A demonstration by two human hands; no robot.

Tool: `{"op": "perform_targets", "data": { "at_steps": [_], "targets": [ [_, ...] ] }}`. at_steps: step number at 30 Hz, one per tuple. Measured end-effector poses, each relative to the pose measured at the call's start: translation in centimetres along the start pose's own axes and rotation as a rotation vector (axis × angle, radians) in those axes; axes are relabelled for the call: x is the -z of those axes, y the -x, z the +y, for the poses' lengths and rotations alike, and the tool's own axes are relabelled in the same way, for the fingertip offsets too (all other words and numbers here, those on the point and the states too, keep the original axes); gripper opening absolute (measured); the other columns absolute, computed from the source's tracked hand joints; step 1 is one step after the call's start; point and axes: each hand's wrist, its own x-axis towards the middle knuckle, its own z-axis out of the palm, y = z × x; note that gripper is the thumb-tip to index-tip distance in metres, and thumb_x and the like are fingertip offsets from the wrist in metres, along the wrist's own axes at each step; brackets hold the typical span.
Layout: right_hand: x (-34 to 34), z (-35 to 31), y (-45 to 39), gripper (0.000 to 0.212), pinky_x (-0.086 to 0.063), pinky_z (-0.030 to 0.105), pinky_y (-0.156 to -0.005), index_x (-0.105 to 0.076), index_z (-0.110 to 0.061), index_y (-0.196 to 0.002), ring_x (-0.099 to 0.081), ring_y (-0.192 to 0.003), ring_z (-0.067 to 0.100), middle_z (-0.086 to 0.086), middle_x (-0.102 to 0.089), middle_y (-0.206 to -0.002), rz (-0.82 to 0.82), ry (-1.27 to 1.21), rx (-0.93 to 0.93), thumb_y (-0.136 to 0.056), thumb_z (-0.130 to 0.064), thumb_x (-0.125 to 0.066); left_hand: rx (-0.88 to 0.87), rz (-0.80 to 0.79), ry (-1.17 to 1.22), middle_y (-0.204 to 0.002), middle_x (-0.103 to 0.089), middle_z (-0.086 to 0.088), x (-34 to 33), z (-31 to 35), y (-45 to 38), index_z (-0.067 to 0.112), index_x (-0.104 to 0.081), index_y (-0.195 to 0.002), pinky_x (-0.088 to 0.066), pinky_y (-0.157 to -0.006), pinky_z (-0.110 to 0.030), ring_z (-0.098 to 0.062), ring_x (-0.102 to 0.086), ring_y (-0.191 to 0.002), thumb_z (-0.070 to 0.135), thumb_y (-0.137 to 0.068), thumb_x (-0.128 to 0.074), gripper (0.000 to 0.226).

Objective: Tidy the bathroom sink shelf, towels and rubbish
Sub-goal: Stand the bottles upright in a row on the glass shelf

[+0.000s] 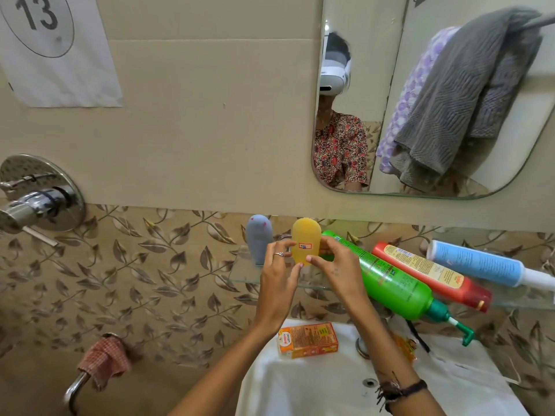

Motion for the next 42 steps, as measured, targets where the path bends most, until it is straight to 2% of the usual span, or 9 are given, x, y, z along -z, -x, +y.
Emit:
{"op": "perform_targets", "data": {
  "at_steps": [5, 11, 16, 19, 23, 27, 32, 37, 42],
  "targets": [
    [-0.8, -0.6, -0.4, 0.042, -0.052, 0.029, -0.084, -0.051, -0.010, -0.121, -0.063, -0.098, 0.016, 0.009, -0.067, -0.111, -0.008, -0.058, -0.007, -0.082, -0.006, -0.067, 0.004, 0.055, -0.078, -0.113, -0.050, -0.002, 0.0, -0.5, -0.2, 0.013, -0.052, -0.115, -0.039, -0.075, 0.002, -0.008, -0.055, -0.098, 0.006, -0.083, -0.065, 0.035],
    [-1.8, -0.7, -0.8, 0.039, -0.052, 0.027, -0.081, -0.049, -0.010, -0.118, -0.064, -0.097, 0.018, 0.009, -0.068, -0.109, -0.003, -0.071, 0.020, -0.083, -0.003, -0.064, -0.063, 0.023, -0.178, -0.113, -0.050, -0.005, 0.4, -1.3, -0.1, 0.010, -0.053, -0.116, -0.037, -0.072, 0.005, -0.007, -0.052, -0.095, 0.008, -0.088, -0.061, 0.029],
    [-2.3, -0.5, -0.3, 0.042, -0.052, 0.029, -0.083, -0.048, -0.011, -0.121, -0.061, -0.096, 0.017, 0.009, -0.063, -0.112, 0.072, -0.041, 0.053, -0.083, -0.001, -0.063, -0.086, -0.002, -0.200, -0.113, -0.051, -0.005, 0.6, -1.5, 0.1, 0.009, -0.054, -0.117, -0.041, -0.075, -0.005, -0.012, -0.057, -0.096, 0.010, -0.089, -0.060, 0.029],
    [-2.3, -0.3, 0.7, 0.042, -0.049, 0.021, -0.080, -0.049, -0.012, -0.121, -0.059, -0.094, 0.013, 0.002, -0.058, -0.110, 0.162, -0.053, 0.076, -0.083, -0.002, -0.064, -0.172, 0.007, -0.250, -0.107, -0.055, -0.007, 0.7, -1.2, 0.5, 0.008, -0.057, -0.113, -0.046, -0.075, -0.014, -0.016, -0.058, -0.095, 0.007, -0.086, -0.063, 0.028],
    [-2.1, 0.4, 3.6, 0.019, -0.046, 0.006, -0.073, -0.062, -0.024, -0.097, -0.063, -0.084, 0.006, -0.009, -0.064, -0.090, 0.411, -0.163, 0.036, -0.085, -0.008, -0.064, -0.380, -0.048, -0.264, -0.104, -0.059, -0.009, 0.0, -0.6, 1.7, 0.013, -0.053, -0.111, -0.048, -0.079, -0.026, -0.017, -0.054, -0.097, 0.005, -0.085, -0.058, 0.028],
    [-1.8, 1.9, 7.1, 0.019, -0.051, 0.011, -0.065, -0.065, -0.028, -0.085, -0.064, -0.076, 0.000, -0.011, -0.068, -0.081, 0.634, -0.372, -0.126, -0.087, -0.009, -0.061, -0.555, -0.165, -0.305, -0.110, -0.063, -0.010, -2.9, 0.8, 3.1, 0.012, -0.052, -0.114, -0.045, -0.087, -0.025, -0.016, -0.051, -0.107, 0.009, -0.082, -0.058, 0.032],
    [-0.1, 3.6, 9.6, 0.025, -0.048, 0.005, -0.061, -0.065, -0.032, -0.076, -0.064, -0.074, 0.000, -0.008, -0.069, -0.081, 0.806, -0.502, -0.309, -0.086, -0.010, -0.062, -0.690, -0.311, -0.320, -0.126, -0.060, -0.013, -6.3, 2.0, 3.7, 0.005, -0.056, -0.122, -0.047, -0.099, -0.036, -0.025, -0.055, -0.118, 0.011, -0.083, -0.060, 0.039],
    [1.1, 4.0, 10.7, 0.021, -0.046, 0.003, -0.064, -0.066, -0.025, -0.077, -0.064, -0.079, 0.007, 0.001, -0.068, -0.085, 0.886, -0.480, -0.309, -0.085, -0.006, -0.064, -0.743, -0.384, -0.460, -0.130, -0.059, -0.013, -7.8, 3.3, 2.6, 0.005, -0.055, -0.126, -0.039, -0.102, -0.048, -0.027, -0.055, -0.122, 0.012, -0.067, -0.077, 0.063],
    [1.5, 4.3, 11.2, 0.022, -0.049, 0.006, -0.065, -0.065, -0.026, -0.077, -0.066, -0.080, 0.008, -0.002, -0.070, -0.084, 0.893, -0.498, -0.314, -0.085, -0.005, -0.063, -0.727, -0.385, -0.545, -0.122, -0.064, -0.010, -8.6, 4.6, 1.9, 0.010, -0.058, -0.123, -0.040, -0.101, -0.053, -0.025, -0.059, -0.116, 0.012, -0.063, -0.079, 0.064]
  ]
}}
